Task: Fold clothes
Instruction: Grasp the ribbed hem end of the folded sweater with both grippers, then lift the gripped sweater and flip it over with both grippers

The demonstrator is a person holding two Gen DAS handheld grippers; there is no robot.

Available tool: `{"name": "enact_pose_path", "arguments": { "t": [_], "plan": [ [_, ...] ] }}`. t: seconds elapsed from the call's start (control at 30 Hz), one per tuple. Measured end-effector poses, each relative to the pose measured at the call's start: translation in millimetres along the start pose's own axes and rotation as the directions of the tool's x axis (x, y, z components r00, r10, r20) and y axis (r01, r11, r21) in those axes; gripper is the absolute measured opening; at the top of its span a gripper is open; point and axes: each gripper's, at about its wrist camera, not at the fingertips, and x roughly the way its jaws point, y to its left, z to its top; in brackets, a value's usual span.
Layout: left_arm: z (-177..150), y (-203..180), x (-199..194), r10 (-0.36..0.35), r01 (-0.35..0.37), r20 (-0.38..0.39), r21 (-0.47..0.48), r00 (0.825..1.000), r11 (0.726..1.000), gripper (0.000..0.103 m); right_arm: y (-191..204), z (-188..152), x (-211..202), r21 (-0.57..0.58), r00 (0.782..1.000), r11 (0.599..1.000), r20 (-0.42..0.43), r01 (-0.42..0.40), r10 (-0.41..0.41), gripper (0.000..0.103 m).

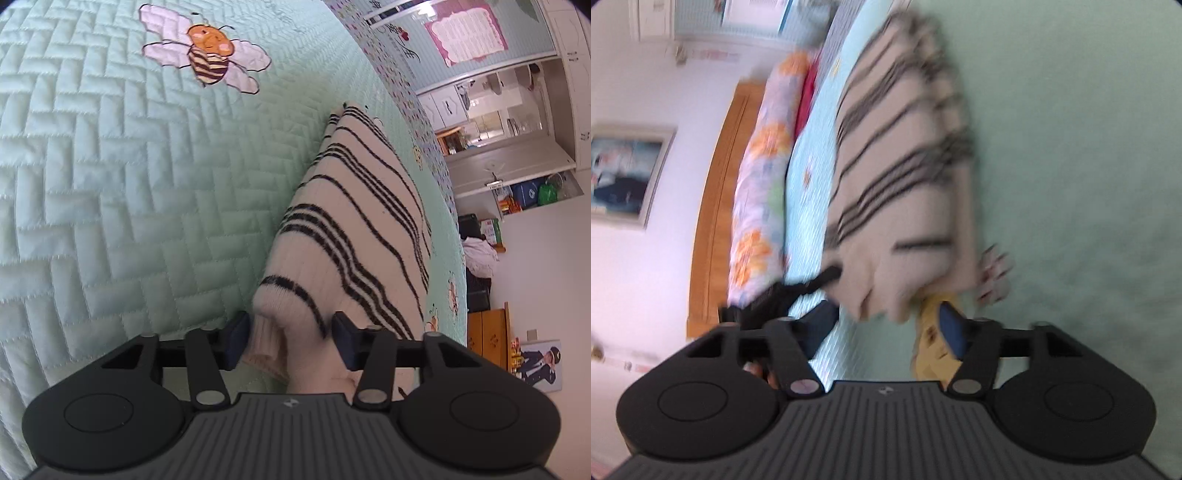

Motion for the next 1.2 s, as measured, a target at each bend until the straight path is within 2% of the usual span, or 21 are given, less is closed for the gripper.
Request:
{"name": "enact_pose_path", "arguments": {
  "t": [0.03, 0.2, 0.27, 0.33, 0.47, 0.5, 0.53, 0.57, 0.6, 0.63, 0.73, 0.83, 0.93, 1.03, 1.1, 1.2],
  "plan": [
    [-1, -1, 1, -0.005, 0.005, 0.005, 0.004, 1.0, 1.0, 0.054, -3, 5, -1, 0.0, 1.0, 1.0, 0.012, 0.019, -0.019, 0.081],
    [-3, -6, 5, -0.004, 0.004, 0.016, 0.015, 1.0, 1.0, 0.058, -6, 22, 23, -0.03, 0.999, 0.998, 0.0, 0.055, -0.055, 0.082],
    [-1, -4, 6, -0.017, 0.017, 0.02, -0.002, 1.0, 1.0, 0.062, -6, 22, 35, -0.041, 0.999, 0.998, 0.002, 0.037, -0.037, 0.083],
    [-2, 0, 8, -0.05, 0.051, 0.031, -0.025, 0.998, 0.998, 0.07, -6, 23, 50, -0.041, 1.0, 0.999, -0.005, 0.005, -0.006, 0.083],
    [-2, 3, 16, -0.109, 0.112, 0.055, -0.055, 0.993, 0.992, 0.071, -3, 27, 75, -0.061, 0.999, 0.997, -0.015, -0.038, 0.038, 0.081],
    [-1, 3, 19, -0.122, 0.125, 0.057, -0.065, 0.991, 0.99, 0.067, -3, 28, 78, -0.06, 0.999, 0.997, -0.014, -0.04, 0.04, 0.077],
    [0, 3, 22, -0.125, 0.129, 0.046, -0.076, 0.991, 0.989, 0.046, -3, 29, 82, -0.058, 0.999, 0.997, -0.013, -0.042, 0.042, 0.059],
    [1, 2, 26, -0.124, 0.126, 0.028, -0.088, 0.992, 0.988, 0.03, -9, 29, 84, -0.024, 0.999, 0.999, -0.018, -0.047, 0.047, 0.035],
    [3, -1, 28, -0.126, 0.128, 0.021, -0.091, 0.992, 0.988, 0.026, -15, 29, 86, 0.015, 0.998, 0.999, -0.023, -0.052, 0.052, 0.027],
    [5, -5, 29, -0.13, 0.132, 0.021, -0.087, 0.991, 0.987, 0.025, -19, 28, 85, 0.04, 0.997, 0.997, -0.017, -0.07, 0.07, 0.027],
    [17, -40, 20, -0.144, 0.144, 0.024, 0.014, 0.989, 0.989, 0.023, -13, 25, 77, 0.044, 0.995, 0.994, 0.011, -0.101, 0.1, 0.026],
    [35, -88, 7, -0.18, 0.177, 0.022, 0.113, 0.983, 0.978, 0.023, 11, 32, 64, 0.006, 0.987, 0.989, 0.052, -0.149, 0.149, 0.026],
    [51, -142, -5, -0.207, 0.199, 0.008, 0.227, 0.978, 0.953, 0.023, 43, 41, 44, -0.054, 0.977, 0.982, 0.101, -0.181, 0.186, 0.026],
    [59, -183, -24, -0.242, 0.231, -0.009, 0.335, 0.97, 0.913, 0.023, 74, 41, 20, -0.101, 0.965, 0.974, 0.147, -0.203, 0.216, 0.026],
    [65, -185, -40, -0.258, 0.251, -0.03, 0.357, 0.966, 0.9, 0.023, 95, 35, 5, -0.132, 0.959, 0.968, 0.164, -0.212, 0.232, 0.026],
    [73, -173, -61, -0.262, 0.268, -0.067, 0.373, 0.963, 0.888, 0.023, 134, 5, -1, -0.191, 0.965, 0.96, 0.126, -0.203, 0.229, 0.026]
  ]
}}
